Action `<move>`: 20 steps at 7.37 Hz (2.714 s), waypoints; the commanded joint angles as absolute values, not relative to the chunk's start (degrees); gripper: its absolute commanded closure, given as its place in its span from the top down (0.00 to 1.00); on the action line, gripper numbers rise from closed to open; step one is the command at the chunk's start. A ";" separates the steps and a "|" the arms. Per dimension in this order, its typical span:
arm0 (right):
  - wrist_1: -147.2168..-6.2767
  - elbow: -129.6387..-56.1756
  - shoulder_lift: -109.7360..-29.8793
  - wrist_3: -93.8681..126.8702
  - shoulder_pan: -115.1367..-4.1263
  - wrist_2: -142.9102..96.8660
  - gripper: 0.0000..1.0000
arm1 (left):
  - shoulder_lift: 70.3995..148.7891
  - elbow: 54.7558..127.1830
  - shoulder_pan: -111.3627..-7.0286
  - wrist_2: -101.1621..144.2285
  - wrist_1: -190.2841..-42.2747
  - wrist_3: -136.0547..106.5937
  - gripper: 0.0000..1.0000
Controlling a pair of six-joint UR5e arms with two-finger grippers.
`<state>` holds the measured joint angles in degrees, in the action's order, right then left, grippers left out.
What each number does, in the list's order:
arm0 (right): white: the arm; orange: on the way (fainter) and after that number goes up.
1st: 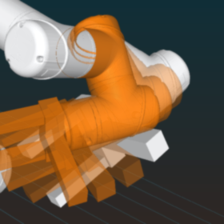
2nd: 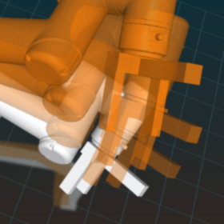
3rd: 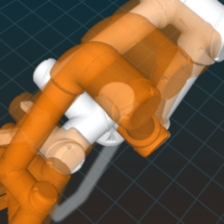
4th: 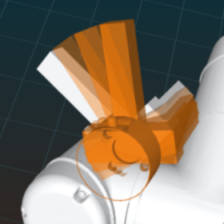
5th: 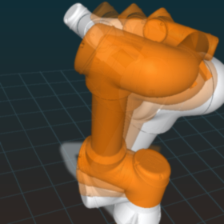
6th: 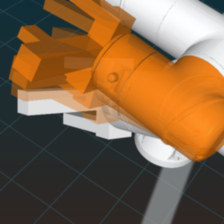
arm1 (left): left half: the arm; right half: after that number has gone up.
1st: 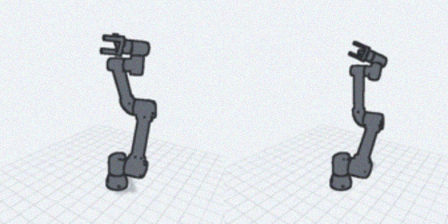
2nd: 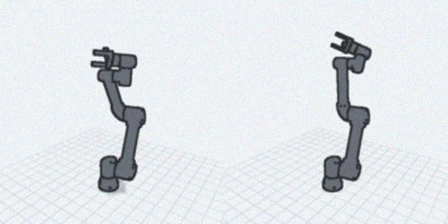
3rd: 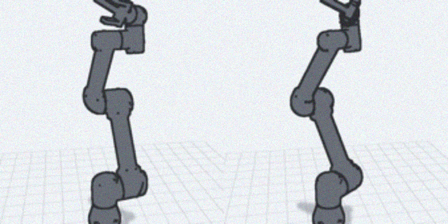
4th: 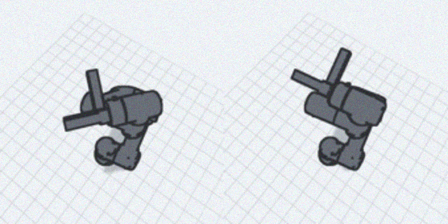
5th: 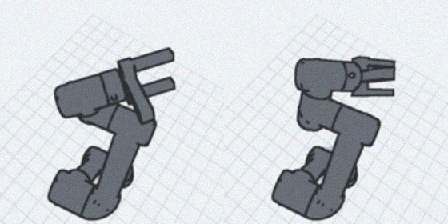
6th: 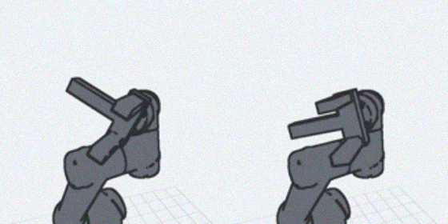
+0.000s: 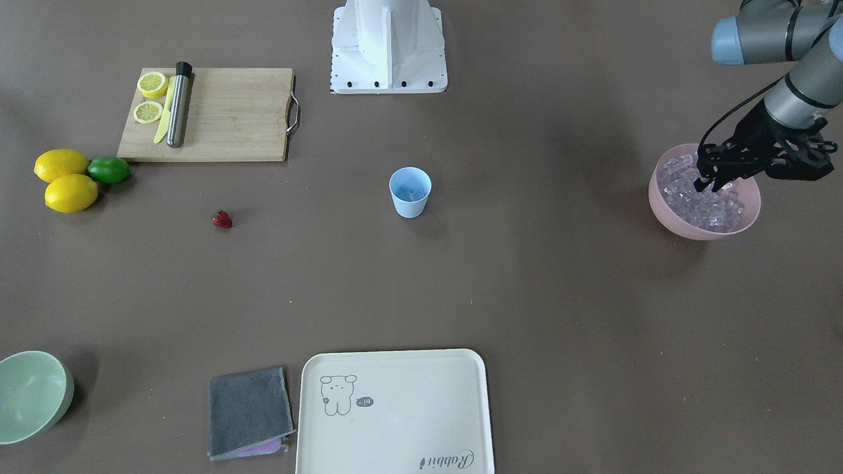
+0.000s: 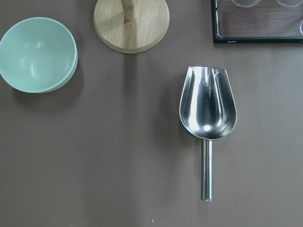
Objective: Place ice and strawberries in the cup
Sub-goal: 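Carry the second ice cube with the left gripper over the blue cup, then release the ice cube into the cup and move left gripper back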
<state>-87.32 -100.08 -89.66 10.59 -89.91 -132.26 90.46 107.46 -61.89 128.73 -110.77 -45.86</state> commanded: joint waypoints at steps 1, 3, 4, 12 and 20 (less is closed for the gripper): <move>-87.36 -100.11 -89.82 10.63 -89.91 -132.36 1.00 | 101.64 110.90 -62.32 128.50 -97.44 -48.23 0.00; -87.28 -100.11 -90.26 10.63 -89.91 -132.45 1.00 | 108.52 112.40 -56.82 127.89 -96.15 -61.54 0.00; -87.28 -100.02 -90.35 10.63 -89.91 -132.45 1.00 | 112.46 112.33 -51.38 124.14 -96.15 -69.01 0.00; -87.36 -99.93 -90.97 10.63 -89.91 -132.28 1.00 | 124.62 97.74 -30.08 103.64 -115.93 -80.06 0.00; -87.28 -99.93 -91.14 10.63 -89.91 -132.28 1.00 | 124.45 98.26 -27.07 101.86 -115.23 -82.00 0.98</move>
